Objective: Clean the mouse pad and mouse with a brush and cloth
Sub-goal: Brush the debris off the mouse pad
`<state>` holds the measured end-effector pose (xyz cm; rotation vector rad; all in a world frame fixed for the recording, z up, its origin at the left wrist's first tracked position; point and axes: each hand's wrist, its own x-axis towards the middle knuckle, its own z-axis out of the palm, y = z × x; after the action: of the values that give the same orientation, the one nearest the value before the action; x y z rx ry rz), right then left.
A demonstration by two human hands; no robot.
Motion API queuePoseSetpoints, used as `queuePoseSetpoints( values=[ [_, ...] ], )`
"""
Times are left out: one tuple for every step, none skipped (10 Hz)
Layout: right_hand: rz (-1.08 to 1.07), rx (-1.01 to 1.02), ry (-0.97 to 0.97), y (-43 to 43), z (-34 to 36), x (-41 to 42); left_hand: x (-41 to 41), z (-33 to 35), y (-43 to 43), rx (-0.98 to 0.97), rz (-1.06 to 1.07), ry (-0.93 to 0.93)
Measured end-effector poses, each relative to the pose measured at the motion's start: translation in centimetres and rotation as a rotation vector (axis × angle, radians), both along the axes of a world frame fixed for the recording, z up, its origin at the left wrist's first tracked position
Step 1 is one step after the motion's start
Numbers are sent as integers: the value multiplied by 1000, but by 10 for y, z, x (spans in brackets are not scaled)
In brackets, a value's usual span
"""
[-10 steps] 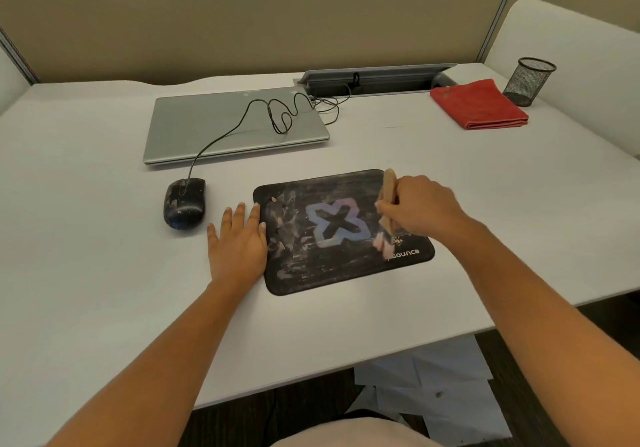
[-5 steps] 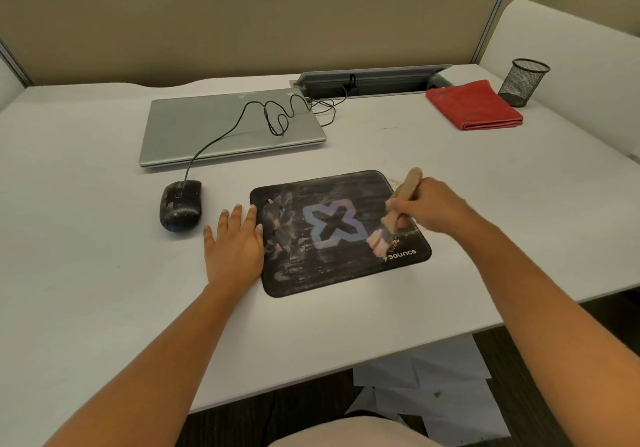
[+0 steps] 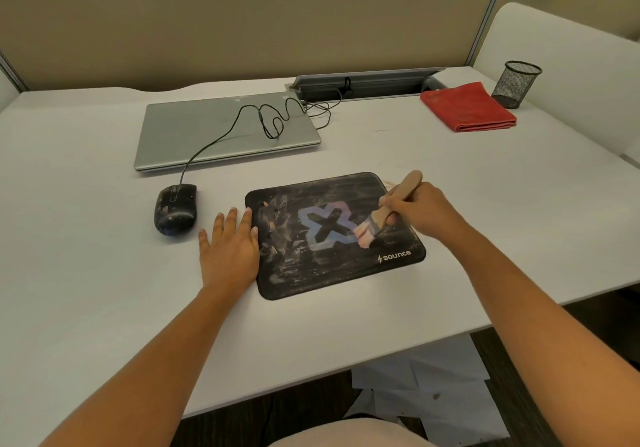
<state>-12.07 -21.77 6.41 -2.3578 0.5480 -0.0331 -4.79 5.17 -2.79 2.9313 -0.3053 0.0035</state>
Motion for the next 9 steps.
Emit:
queuePoseSetpoints(
  values=[
    [-122,-324,51,-19,8,2,0,1,-1,-5,-1,0],
    [-183,-505,23,-27,12,0,-1,1,0,-10,1,2],
    [-125,-240,-23,-28,7,-1,-2,2,-1,-5,1,-1],
    [-138,-234,2,-29,4,-5,-2,3,-1,4,0,-10],
    [-213,-407,4,-37,8,-9,-2,2,-1,7,2,-6],
    [-186,-272,-39,-42,10,-11,-1,2,-1,11,2,-5],
    [-103,-157,3,-43,7,-14,-1,1,-1,14,4,-8],
    [-154,-346,48,-45,6,-15,-2,1,-1,14,5,-7],
    [-210,-421,-20,-45,6,-14,-1,1,-1,8,7,-6]
  ],
)
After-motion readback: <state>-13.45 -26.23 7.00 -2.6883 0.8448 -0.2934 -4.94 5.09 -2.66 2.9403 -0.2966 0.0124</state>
